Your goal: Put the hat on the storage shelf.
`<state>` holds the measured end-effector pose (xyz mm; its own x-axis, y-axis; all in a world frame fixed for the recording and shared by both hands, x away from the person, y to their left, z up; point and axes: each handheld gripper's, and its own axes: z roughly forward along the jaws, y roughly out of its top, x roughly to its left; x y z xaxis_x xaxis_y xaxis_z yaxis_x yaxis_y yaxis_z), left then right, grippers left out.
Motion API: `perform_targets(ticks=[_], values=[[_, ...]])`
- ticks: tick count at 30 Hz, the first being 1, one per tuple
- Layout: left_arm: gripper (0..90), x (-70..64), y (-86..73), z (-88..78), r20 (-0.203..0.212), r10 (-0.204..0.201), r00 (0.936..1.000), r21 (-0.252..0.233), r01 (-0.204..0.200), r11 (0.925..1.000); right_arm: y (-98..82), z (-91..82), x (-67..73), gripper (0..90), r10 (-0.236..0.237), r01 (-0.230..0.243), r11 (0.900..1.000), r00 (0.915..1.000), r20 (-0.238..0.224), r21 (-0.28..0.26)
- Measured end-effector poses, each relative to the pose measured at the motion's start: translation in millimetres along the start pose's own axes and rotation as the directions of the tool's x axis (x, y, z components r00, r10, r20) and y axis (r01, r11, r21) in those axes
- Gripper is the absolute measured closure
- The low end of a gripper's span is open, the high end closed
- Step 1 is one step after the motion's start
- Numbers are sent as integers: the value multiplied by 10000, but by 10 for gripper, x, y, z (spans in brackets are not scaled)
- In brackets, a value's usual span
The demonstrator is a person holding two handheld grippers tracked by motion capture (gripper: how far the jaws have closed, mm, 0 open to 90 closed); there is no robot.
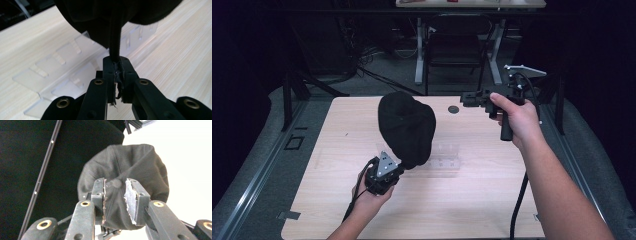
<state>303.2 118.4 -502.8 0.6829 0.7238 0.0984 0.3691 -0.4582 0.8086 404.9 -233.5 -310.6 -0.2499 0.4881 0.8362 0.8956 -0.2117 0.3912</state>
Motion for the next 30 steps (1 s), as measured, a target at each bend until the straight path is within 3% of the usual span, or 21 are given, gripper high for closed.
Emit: perform_targets(ticks=[5,14,22,25,26,30], values=[[845,61,-135,64,7,-456,9990,149,456,9988,-2,-55,-23,692,-36,36,10000,10000,53,-22],[822,76,-200,36,98,-514,9986,45,513,9987,-27,-118,-50,687,-36,42,9997,9997,226,-237],[614,230,-241,-148,-51,-1057,9944,-400,1054,9936,-74,-184,-60,680,-260,276,9993,9979,586,-264],[587,276,-275,-186,-173,-1210,9925,-417,1202,9919,-90,-198,-71,679,-352,375,9989,9962,802,-271],[558,327,-314,-222,-274,-1363,9903,-423,1351,9899,-111,-215,-82,676,-580,612,9978,9915,1164,-240],[539,398,-370,-283,-498,-1583,9861,-454,1561,9867,-158,-245,-100,670,-754,800,9965,9864,1461,-256]])
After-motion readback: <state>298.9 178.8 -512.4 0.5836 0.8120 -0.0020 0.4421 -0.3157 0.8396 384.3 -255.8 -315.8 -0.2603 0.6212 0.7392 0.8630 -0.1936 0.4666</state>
